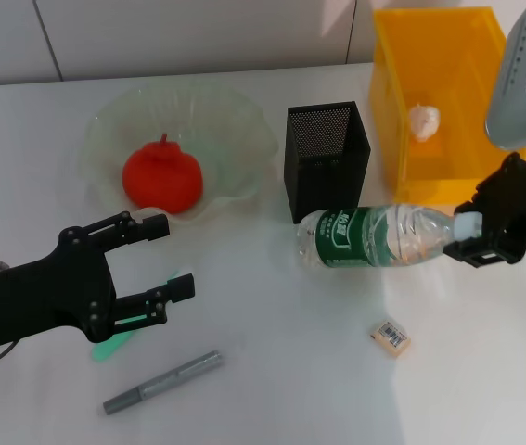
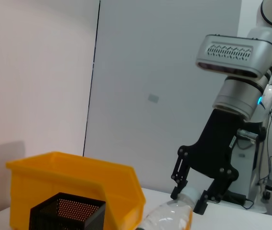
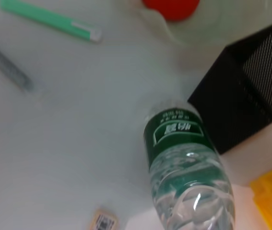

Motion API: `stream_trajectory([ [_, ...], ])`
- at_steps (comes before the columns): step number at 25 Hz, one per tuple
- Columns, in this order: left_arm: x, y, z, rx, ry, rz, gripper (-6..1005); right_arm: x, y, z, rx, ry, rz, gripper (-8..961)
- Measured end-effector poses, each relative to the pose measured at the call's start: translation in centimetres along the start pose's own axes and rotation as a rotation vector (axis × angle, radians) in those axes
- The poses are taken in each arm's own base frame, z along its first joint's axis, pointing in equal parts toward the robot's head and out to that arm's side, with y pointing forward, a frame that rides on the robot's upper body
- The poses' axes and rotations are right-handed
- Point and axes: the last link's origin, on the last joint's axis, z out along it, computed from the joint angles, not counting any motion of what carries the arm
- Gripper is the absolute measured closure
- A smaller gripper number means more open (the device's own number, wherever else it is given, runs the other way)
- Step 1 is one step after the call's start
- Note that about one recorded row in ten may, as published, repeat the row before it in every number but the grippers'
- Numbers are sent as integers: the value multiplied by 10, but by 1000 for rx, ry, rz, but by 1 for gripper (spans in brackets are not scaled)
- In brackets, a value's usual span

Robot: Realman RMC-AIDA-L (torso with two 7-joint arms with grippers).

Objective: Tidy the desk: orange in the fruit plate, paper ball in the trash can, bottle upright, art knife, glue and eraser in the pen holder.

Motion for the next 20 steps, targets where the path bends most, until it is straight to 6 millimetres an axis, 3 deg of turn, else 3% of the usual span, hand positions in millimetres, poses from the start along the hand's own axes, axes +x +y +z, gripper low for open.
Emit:
stream_trajectory([
  [9,1,4,-19,51,44,2,213,-22,-5,-19,-5,-145,-5,511],
  [20,-8,14,-33,88,48,-14,213,-41,-8,-26,-6,-191,-7,511],
])
